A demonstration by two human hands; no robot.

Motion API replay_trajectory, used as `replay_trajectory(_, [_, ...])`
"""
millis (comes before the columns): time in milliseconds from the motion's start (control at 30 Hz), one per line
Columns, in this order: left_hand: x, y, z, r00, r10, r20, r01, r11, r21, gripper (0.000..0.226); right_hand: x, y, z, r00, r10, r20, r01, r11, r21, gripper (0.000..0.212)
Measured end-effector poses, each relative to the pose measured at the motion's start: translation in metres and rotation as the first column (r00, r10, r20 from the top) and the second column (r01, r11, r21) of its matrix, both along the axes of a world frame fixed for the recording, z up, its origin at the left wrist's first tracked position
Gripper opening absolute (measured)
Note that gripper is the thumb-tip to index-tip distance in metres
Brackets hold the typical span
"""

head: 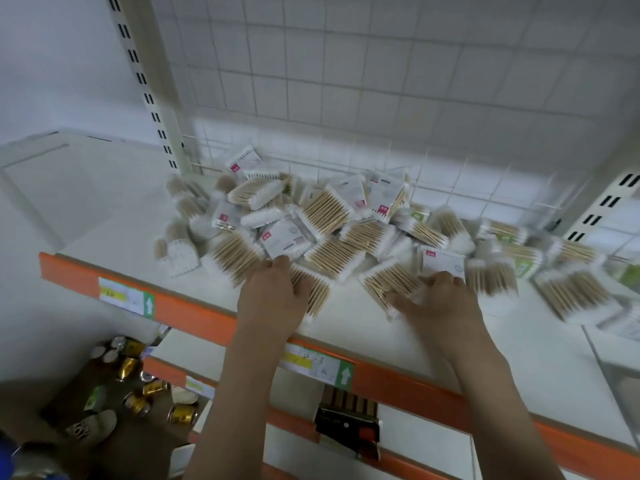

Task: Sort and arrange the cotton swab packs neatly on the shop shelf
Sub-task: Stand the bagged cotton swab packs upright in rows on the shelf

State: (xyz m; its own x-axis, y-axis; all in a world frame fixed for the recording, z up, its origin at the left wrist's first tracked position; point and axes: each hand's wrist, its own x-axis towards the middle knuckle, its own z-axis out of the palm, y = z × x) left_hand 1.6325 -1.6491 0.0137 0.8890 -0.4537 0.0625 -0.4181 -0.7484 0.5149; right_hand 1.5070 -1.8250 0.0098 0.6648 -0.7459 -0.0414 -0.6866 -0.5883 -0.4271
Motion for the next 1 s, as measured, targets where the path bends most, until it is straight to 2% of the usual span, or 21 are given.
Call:
replay_trajectory(233, [0.002,-0.005,-0.004,0.997,0.022,-0.069,-0.020,0.999,0.035,0.043,0.000,-0.002,-0.003,0.996,0.020,-0.084,-0.017,0.999,0.036,0.076])
replay_trajectory(300, [0.000,-0.006,-0.004,0.997,-0.007,-0.075,0.007,1.000,0.002,0.044,-0.001,-0.001,-0.002,0.997,0.017,-0.074,-0.013,0.998,0.058,0.077])
replay_trajectory(400, [-0.007,-0.006,-0.002,0.995,-0.047,-0.083,0.036,0.991,-0.125,0.048,-0.007,0.005,0.000,0.998,0.007,0.070,-0.015,0.993,0.120,0.072])
replay_trajectory(467, [-0.014,-0.009,0.000,0.997,-0.052,-0.054,0.042,0.983,-0.178,0.052,-0.013,0.007,0.004,0.977,0.046,0.206,-0.082,0.983,0.166,0.055])
replay_trajectory(567, [-0.026,-0.015,0.008,0.998,-0.064,0.011,0.065,0.973,-0.224,0.058,-0.025,0.004,0.011,0.936,0.105,0.337,-0.160,0.977,0.139,0.036])
replay_trajectory(700, [-0.053,-0.027,0.025,0.993,-0.068,0.100,0.094,0.951,-0.293,0.047,-0.057,-0.003,0.030,0.867,0.129,0.481,-0.172,0.984,0.046,0.035])
replay_trajectory(833, [-0.100,-0.052,0.043,0.978,-0.091,0.188,0.160,0.904,-0.397,0.032,-0.106,-0.017,0.049,0.793,0.115,0.598,-0.115,0.993,-0.039,0.045])
replay_trajectory(933, [-0.149,-0.079,0.053,0.979,-0.123,0.163,0.188,0.853,-0.486,0.023,-0.157,-0.036,0.059,0.762,0.079,0.643,-0.059,0.997,-0.052,0.046])
replay_trajectory(1000, [-0.187,-0.098,0.056,0.980,-0.140,0.144,0.195,0.837,-0.511,0.027,-0.198,-0.052,0.063,0.745,0.039,0.665,-0.017,0.999,-0.040,0.040])
